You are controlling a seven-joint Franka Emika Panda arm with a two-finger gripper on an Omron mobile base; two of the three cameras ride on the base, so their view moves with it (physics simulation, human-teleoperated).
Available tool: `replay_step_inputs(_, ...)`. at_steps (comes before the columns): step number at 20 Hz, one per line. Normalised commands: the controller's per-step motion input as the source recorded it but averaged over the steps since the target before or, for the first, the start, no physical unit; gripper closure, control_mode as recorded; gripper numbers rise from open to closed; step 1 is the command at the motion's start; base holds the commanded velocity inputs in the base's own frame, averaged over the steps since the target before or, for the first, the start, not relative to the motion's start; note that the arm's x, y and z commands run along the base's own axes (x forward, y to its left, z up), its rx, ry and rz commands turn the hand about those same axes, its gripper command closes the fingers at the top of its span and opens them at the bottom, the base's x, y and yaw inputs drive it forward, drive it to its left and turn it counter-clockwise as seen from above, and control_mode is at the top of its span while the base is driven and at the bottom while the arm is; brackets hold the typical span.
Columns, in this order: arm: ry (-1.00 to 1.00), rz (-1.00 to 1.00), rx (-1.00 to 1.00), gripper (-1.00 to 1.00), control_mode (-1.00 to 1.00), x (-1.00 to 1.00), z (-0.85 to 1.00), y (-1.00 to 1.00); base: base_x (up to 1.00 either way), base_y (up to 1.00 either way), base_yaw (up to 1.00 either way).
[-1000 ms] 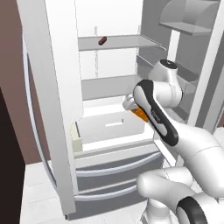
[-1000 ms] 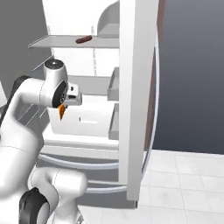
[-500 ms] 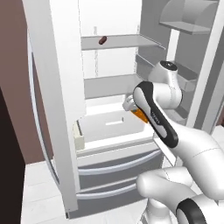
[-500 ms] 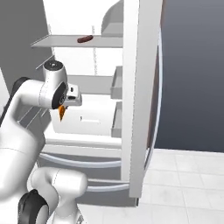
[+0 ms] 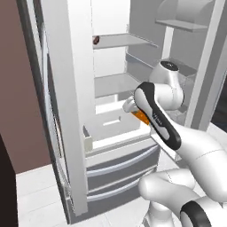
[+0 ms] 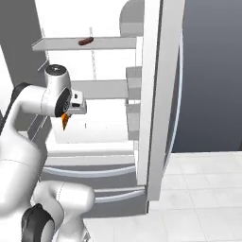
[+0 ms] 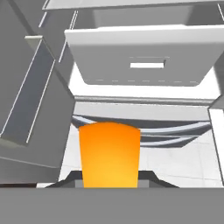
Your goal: Retrieve the sausage and cheese from the fridge and place them on the cutting board on the counter.
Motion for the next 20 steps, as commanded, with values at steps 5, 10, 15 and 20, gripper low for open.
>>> replay_step_inputs(5, 0.00, 0.00, 0.00, 1.00, 1.00, 0.00, 0.00, 0.00, -0.02, 0.79, -0.17)
replay_step_inputs(10, 0.00, 0.00, 0.00, 1.00, 1.00, 0.00, 0.00, 0.00, 0.01, 0.23, -0.18)
replay_step_inputs(15, 0.00, 0.00, 0.00, 1.00, 1.00, 0.00, 0.00, 0.00, 0.00, -0.05, -0.26)
replay_step_inputs(20, 0.00, 0.00, 0.00, 1.00, 1.00, 0.00, 0.00, 0.00, 0.00, -0.15, -0.29)
